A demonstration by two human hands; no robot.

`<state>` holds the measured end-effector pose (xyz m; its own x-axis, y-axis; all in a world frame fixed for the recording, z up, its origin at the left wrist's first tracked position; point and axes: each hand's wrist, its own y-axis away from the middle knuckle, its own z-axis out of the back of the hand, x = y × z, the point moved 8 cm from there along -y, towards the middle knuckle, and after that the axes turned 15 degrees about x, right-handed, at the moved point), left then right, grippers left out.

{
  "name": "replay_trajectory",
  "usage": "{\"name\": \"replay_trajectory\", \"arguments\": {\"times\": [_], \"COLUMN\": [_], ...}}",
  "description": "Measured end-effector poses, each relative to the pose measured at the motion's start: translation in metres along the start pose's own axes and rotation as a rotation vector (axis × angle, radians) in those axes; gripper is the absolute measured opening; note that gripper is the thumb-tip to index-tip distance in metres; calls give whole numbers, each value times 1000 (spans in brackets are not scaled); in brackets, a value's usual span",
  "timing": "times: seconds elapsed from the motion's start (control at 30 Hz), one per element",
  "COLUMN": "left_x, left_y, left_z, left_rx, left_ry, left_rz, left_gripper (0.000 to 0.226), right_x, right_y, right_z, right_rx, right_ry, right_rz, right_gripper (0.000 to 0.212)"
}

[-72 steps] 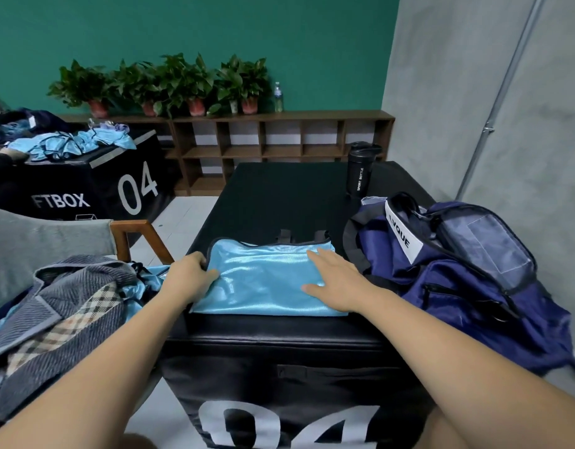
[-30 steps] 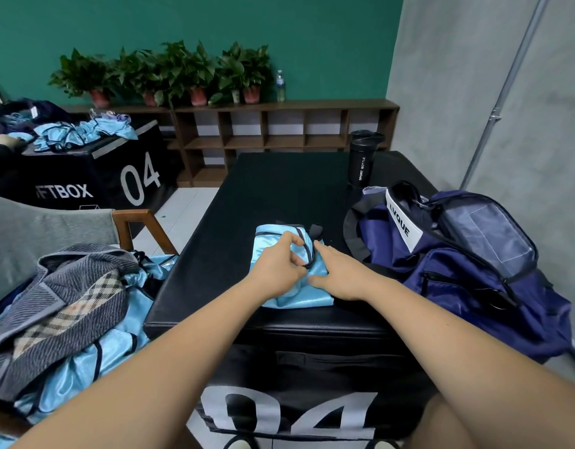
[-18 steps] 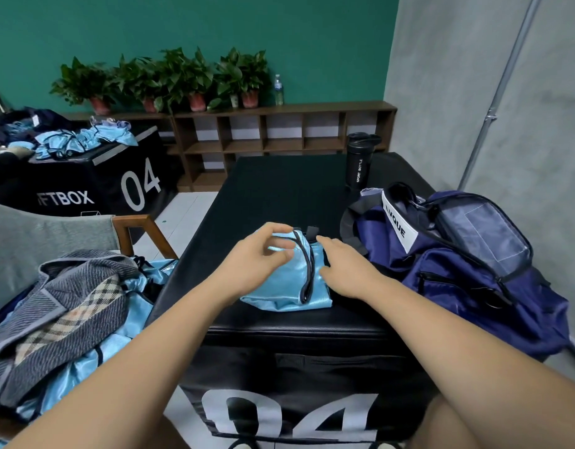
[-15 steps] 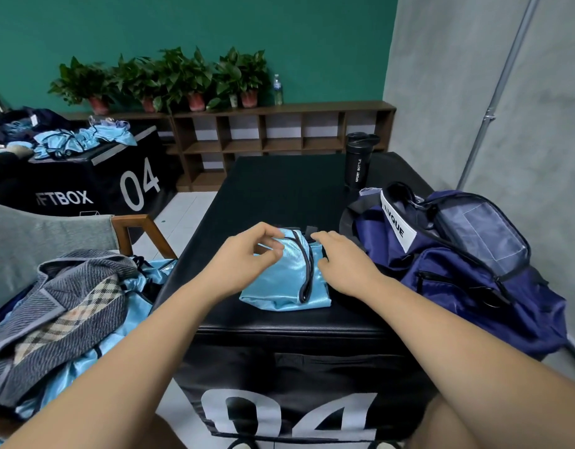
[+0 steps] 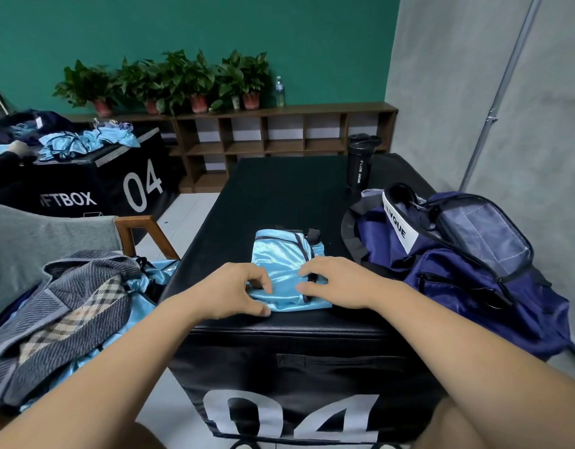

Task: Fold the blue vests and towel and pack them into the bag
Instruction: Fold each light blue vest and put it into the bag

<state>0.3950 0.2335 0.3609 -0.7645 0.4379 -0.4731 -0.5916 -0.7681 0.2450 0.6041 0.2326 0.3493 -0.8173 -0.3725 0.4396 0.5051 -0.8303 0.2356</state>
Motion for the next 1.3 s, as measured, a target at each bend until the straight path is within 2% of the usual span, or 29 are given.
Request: {"name": "replay_trajectory", "arguments": {"times": [0.07,0.13,0.27,0.37,0.53,0.77,0.9,1.0,1.1,1.23,1.3], "left_x": [-4,-9,-17,-19,-19,-25,-27,-25,-22,-23,-21], "left_y": [-3,-7,-11,-15,-15,-21,-19,-16,-13,-6,-3], "left_z": [0,-1,-4,-6,-10,-12,-6,1,6,12,14], "left_rx": [-13,-16,-8,-6,27,-32,-77,-107,-138,-177,-198], "left_ry": [-50,-107,-184,-218,-223,-335,-207,-123,17,253,315], "left_rz": [-21,-44,-62,-64,-67,-69,-78,-58,-42,-72,-79], "left_gripper": [30,26,21,18,28,17,13,14,15,10,22], "right_x": [3,8,20,20,18,20,16,12,4,-3,-10], "right_y": [2,5,5,5,4,4,4,6,10,12,11], "right_z": [-5,-8,-6,-9,-9,-10,-8,3,14,16,18], "right_rx": [54,73,0,6,19,9,4,-84,-206,-253,-278], "right_ry": [47,173,299,270,230,191,137,105,-45,-187,-257], "right_rz": [-11,0,84,79,59,49,65,60,56,47,6], "right_gripper": [87,98,84,76,70,66,55,18,29,35,40]}}
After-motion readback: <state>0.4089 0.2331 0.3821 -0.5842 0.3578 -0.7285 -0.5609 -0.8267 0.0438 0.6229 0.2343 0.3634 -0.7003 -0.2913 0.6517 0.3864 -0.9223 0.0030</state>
